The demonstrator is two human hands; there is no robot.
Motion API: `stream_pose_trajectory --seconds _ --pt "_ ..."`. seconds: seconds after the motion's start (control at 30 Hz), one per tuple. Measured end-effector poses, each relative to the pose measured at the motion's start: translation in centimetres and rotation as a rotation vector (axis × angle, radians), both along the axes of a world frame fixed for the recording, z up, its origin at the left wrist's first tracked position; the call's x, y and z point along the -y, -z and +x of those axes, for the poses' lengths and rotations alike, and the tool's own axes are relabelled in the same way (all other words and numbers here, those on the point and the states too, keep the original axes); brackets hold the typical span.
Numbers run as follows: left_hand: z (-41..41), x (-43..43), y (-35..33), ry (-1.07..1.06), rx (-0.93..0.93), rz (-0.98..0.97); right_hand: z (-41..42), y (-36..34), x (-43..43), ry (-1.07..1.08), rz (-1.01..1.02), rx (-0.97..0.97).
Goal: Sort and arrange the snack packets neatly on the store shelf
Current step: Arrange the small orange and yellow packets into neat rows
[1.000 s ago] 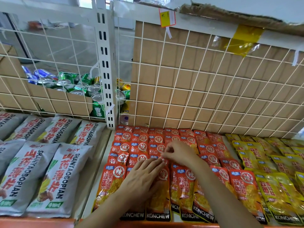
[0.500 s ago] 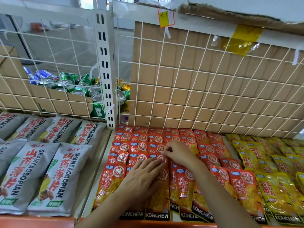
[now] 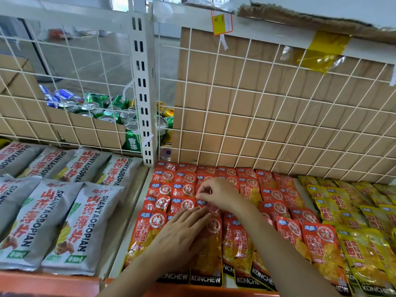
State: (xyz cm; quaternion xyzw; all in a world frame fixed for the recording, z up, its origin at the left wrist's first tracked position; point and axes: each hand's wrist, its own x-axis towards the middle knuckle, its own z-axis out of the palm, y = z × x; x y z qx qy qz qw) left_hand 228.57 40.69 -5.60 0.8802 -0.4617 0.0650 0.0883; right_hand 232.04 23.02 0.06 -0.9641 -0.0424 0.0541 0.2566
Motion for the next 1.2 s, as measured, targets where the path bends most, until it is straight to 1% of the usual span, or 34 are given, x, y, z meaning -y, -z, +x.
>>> stream_pose_trajectory --seconds 0.1,0.2,0.37,0.57,0.7,0.77,0.87,0.97,1.0,1.1,1.2 --pt "-0.2 -1.0 0.3 0.004 0.046 0.079 0.6 0.6 -0.5 -0.013 -0.028 -0.037" --pt "-0.5 -1.1 0.2 0.004 0.077 0.129 0.9 1.1 -0.8 -0.006 0.000 -0.050" --pt "-0.6 -1.1 0.0 0.008 0.047 0.133 1.0 1.2 -0.9 -0.021 0.038 -0.042" --pt "-0.7 -1.1 -0.3 0.015 -0.039 0.162 1.0 1.4 -0.9 -0.016 0.035 -0.046" --pt "-0.7 -1.1 -0.5 0.017 -0.070 0.138 0.7 1.3 -0.9 0.017 0.099 -0.011" --pt "-0.6 -0.9 -0.4 0.019 -0.099 0.080 0.2 1.0 -0.6 0.065 0.132 0.050" --pt "-0.3 -0.7 -1.0 -0.034 -0.136 0.018 -0.5 0.7 0.8 0.155 0.163 0.153" --pt "0.3 0.1 -2.1 -0.034 -0.248 -0.137 -1.4 0.5 3.0 0.223 0.115 0.198" --pt "0.6 0.4 -2.3 -0.042 -0.277 -0.154 -1.7 0.4 3.8 0.245 0.091 0.200" --pt "1.8 1.7 -2.4 -0.079 -0.258 -0.105 -2.2 0.5 6.2 0.321 0.044 0.202" --pt "2.8 3.1 -2.3 -0.109 -0.250 -0.065 -2.4 0.6 7.8 0.353 -0.026 0.150"
